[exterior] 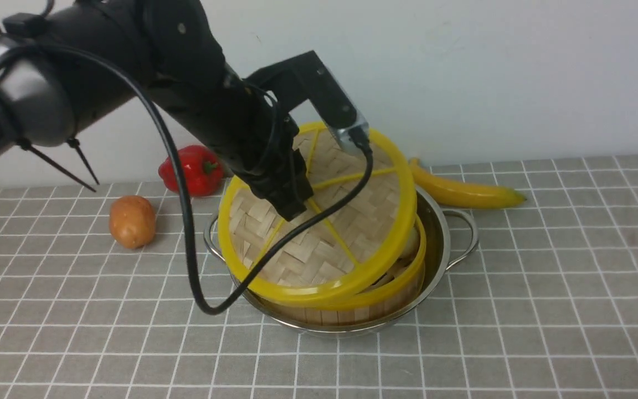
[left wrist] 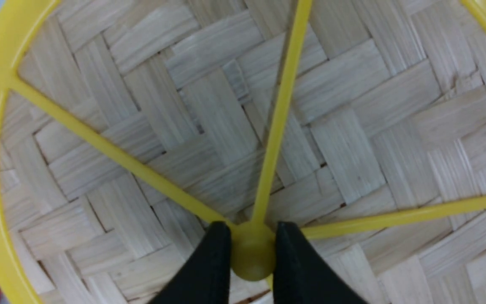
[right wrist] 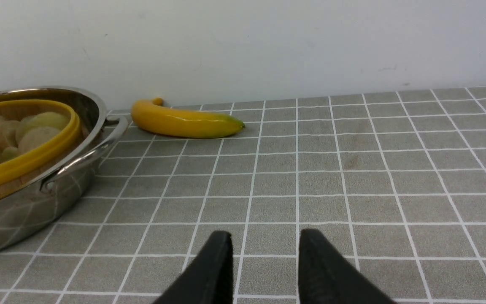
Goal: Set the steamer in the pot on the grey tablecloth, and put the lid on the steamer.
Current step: 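Place the yellow bamboo steamer lid onto the steamer in the pot with the left gripper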
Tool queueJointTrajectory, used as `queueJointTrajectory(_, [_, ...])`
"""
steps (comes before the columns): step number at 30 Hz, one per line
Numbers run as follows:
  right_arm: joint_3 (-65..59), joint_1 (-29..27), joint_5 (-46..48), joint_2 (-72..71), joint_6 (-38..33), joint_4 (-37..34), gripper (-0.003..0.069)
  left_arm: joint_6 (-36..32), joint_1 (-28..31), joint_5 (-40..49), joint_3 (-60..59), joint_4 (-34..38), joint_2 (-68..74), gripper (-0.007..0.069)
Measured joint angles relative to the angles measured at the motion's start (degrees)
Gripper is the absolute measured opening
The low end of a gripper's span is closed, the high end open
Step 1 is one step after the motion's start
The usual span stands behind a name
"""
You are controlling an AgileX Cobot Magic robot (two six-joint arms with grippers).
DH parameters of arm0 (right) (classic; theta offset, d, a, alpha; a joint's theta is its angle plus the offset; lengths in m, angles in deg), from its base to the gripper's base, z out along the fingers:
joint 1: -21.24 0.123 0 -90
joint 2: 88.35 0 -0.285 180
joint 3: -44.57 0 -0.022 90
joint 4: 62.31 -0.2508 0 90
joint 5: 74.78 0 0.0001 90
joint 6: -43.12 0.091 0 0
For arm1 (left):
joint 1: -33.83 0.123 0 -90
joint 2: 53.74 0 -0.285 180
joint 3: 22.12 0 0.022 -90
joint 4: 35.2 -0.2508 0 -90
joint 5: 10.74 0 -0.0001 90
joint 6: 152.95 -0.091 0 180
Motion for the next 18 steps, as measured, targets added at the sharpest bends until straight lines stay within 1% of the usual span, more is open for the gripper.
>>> queueJointTrajectory(18, [0.0, 0.0, 0.0, 0.0, -0.2, 0.0, 0.0240, -0.4, -0.4, -1.2, 3.8, -0.5, 6.1, 0.0117])
